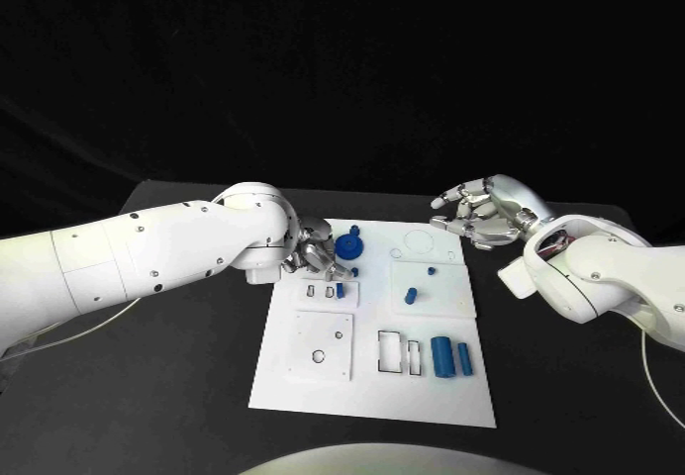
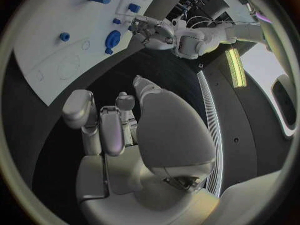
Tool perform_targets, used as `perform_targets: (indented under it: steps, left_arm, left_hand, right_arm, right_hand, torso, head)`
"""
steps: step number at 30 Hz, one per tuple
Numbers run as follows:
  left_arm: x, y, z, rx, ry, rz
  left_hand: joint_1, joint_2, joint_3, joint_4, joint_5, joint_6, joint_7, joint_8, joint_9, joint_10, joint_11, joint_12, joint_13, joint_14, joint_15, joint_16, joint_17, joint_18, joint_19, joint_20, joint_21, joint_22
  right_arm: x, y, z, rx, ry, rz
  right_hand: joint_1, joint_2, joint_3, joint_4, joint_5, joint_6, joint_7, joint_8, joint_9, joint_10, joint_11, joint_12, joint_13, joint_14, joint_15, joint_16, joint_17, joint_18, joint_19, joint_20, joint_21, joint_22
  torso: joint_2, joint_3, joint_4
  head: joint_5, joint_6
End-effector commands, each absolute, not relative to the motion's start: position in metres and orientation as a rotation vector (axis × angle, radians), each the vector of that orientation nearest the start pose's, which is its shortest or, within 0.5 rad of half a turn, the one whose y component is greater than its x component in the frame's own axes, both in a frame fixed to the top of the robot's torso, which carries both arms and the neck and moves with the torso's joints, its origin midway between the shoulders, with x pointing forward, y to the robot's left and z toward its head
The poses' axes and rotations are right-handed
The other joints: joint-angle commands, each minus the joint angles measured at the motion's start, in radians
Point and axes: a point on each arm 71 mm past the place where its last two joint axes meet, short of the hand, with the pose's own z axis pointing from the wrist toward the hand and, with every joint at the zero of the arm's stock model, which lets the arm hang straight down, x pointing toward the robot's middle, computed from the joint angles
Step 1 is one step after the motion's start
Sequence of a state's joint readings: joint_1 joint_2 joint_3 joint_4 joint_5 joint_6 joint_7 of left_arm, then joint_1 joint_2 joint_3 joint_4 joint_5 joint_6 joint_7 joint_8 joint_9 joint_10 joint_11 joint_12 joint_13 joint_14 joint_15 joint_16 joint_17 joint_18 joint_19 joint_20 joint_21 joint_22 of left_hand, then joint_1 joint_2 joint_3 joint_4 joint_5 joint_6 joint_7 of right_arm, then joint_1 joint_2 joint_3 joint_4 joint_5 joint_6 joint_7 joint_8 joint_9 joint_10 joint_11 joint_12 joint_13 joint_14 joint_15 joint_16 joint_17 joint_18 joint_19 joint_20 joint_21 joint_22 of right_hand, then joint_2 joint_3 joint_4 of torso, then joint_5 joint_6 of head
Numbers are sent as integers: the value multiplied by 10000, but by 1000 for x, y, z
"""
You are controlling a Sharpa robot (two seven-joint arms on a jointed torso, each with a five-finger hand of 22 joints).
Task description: Assemble the parts on the task board
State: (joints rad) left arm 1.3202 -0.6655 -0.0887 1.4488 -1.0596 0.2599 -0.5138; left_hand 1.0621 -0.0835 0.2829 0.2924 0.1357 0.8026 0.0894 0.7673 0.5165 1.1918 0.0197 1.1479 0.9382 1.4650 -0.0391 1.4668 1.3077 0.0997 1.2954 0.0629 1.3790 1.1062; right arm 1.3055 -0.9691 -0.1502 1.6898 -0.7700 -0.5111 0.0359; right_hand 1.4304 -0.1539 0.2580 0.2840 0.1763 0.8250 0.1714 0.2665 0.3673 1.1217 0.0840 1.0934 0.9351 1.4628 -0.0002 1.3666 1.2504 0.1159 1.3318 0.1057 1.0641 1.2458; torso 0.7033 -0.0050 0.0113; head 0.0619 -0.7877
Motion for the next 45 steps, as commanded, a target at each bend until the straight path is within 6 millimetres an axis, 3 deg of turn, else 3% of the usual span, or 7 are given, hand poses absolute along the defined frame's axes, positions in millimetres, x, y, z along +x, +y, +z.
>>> perform_targets:
  steps: [1, 28, 39, 45]
  left_arm:
    - [493, 144, -197, 780, 24277, -4506]
    - [491, 133, -203, 953, 24715, -4650]
    - [490, 132, -203, 903, 24754, -4763]
    - [490, 132, -203, 852, 24776, -4771]
  left_hand:
    - [-7, 95, 11, 23, 45, -59, 2, 57, 16, -74, -22, -35, -12, 608, -50, 29, 1064, -93, -28, 21, 28, 10]
    - [42, 217, 112, 0, 71, -12, -22, 151, 56, -48, -37, 4, 31, 661, -55, 150, 1241, -113, 30, 28, 85, 135]
    - [393, 220, 561, -23, 70, -22, -79, 328, 152, -25, -88, 38, 37, 658, -94, 159, 1244, -93, -56, 16, 62, 67]
    - [803, 123, 1357, -43, 59, -103, -119, 470, 245, -9, -127, 68, 42, 664, -128, 179, 1271, -94, -72, -13, 80, 102]
  right_arm:
    - [460, -224, -161, 4459, 16245, 9854]
    - [461, -222, -163, 4428, 16398, 9866]
    - [462, -222, -165, 4422, 16471, 9845]
    - [462, -222, -166, 4425, 16492, 9838]
  right_hand:
    - [-96, 41, -20, -22, 43, -64, -19, -32, -9, -69, -21, -14, -12, 254, 44, -78, -21, -69, -85, 14, -79, -17]
    - [-147, 62, -20, 8, 122, -51, -15, -11, -3, -111, -13, -20, -32, 184, 54, -204, -184, -19, -222, 26, -338, -165]
    - [-158, 68, -17, 8, 144, -49, -14, -4, -2, -183, -12, -79, -112, 124, 57, -325, -345, 20, -325, 31, -534, -281]
    - [-159, 73, -11, 4, 159, -45, -14, 3, 0, -187, -13, -74, -105, 109, 58, -343, -357, 24, -343, 34, -562, -293]
  torso:
    - [4, -6, -1]
    - [-10, -2, 7]
    - [-1, -2, 3]
    - [3, -2, 0]
  head:
    - [-9, -29]
    - [-29, -120]
    - [-31, -131]
    - [-41, -150]
